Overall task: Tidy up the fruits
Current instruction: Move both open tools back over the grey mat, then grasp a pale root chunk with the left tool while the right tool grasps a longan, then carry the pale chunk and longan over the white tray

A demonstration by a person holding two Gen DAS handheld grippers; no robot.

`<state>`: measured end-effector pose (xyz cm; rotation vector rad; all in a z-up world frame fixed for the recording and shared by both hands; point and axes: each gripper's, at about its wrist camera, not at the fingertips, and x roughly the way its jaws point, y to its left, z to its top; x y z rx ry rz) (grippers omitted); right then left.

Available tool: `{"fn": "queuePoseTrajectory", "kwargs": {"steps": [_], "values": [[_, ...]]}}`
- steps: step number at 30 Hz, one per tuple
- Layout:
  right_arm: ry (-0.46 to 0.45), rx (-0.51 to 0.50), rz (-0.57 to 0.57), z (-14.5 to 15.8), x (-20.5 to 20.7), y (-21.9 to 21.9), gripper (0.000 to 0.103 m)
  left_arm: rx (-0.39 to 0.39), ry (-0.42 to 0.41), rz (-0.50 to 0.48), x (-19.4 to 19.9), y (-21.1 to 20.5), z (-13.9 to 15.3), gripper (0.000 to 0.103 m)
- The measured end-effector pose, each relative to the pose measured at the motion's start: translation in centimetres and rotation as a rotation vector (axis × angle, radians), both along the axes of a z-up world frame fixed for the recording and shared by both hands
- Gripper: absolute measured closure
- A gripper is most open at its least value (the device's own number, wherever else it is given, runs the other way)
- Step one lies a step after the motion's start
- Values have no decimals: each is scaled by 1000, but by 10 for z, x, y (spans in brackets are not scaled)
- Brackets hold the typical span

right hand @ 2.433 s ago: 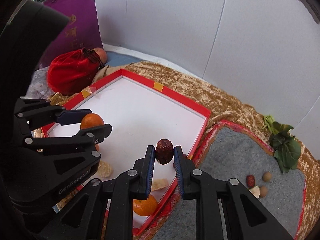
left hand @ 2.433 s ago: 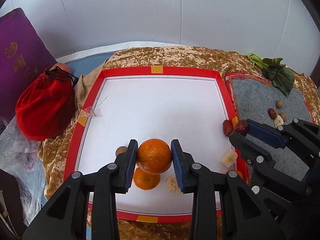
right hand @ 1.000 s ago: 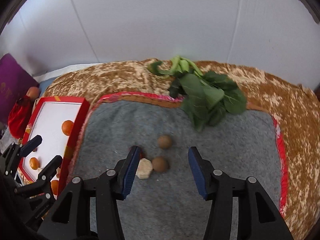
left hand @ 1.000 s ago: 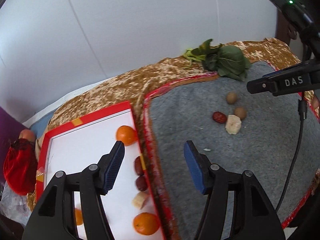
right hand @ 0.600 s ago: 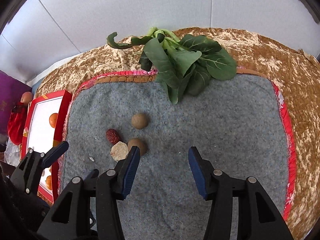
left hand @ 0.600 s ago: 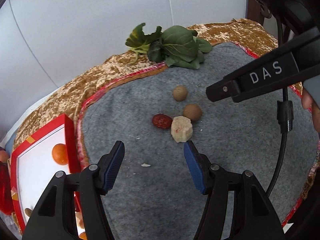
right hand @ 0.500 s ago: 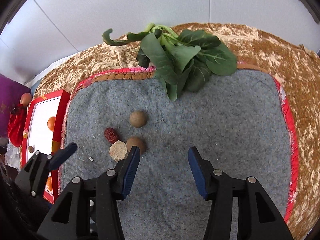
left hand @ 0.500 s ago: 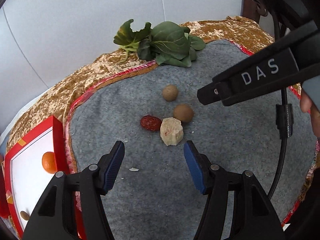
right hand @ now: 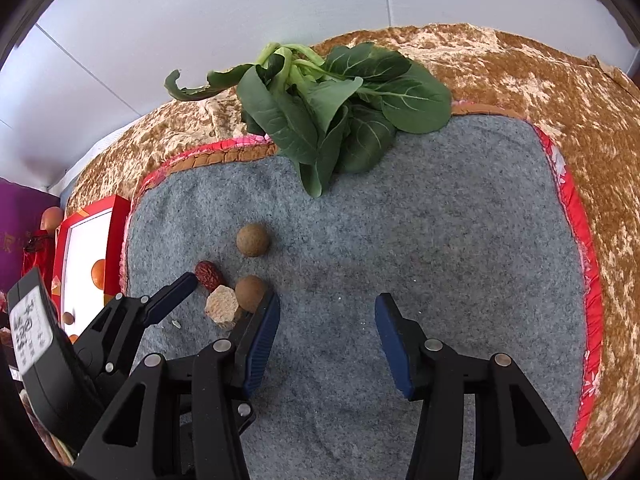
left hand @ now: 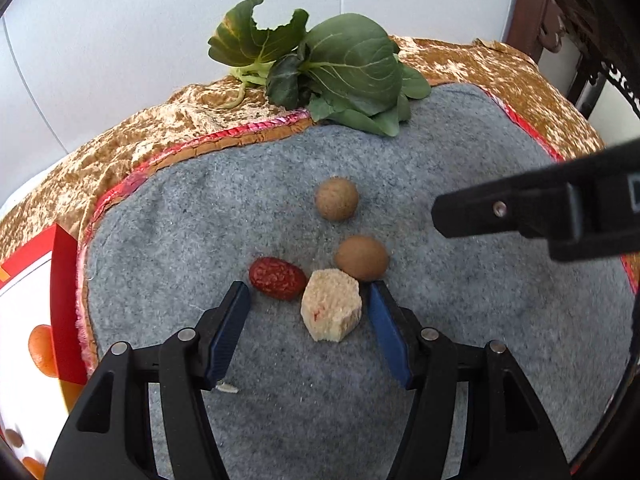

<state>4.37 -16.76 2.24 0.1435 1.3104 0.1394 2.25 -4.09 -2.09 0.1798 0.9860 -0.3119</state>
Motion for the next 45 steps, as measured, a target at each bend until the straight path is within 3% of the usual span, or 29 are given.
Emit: {"fn": "queuePoseTrajectory", "kwargs": {"steps": [4, 7, 10, 15, 18, 29, 32, 37, 45], "values": [[-1, 5, -2, 1, 0, 0, 53, -15, -5, 6, 6, 3, 0, 55], [-2, 20, 0, 3, 0, 3, 53, -40, -2, -33, 3, 3, 1, 78], [12, 54, 2, 0, 4, 9, 53, -28, -6, -54, -1, 6, 4, 78], [48, 112, 9, -12, 9, 23, 53, -88, 22, -47, -9, 30, 16, 78], [59, 125, 9, -17, 11, 31, 54, -46, 16, -53, -17, 42, 19, 78], [52, 49, 2, -30, 21, 57, 68, -18, 48, -58, -35, 78, 16, 78], [45, -6, 4, -34, 22, 62, 79, 1, 45, -75, -39, 71, 11, 78], [35, -57, 35, -33, 20, 72, 79, 24, 49, -94, -43, 66, 9, 77], [5, 4, 26, -11, 15, 63, 80, 26, 55, -99, -46, 65, 11, 78]]}}
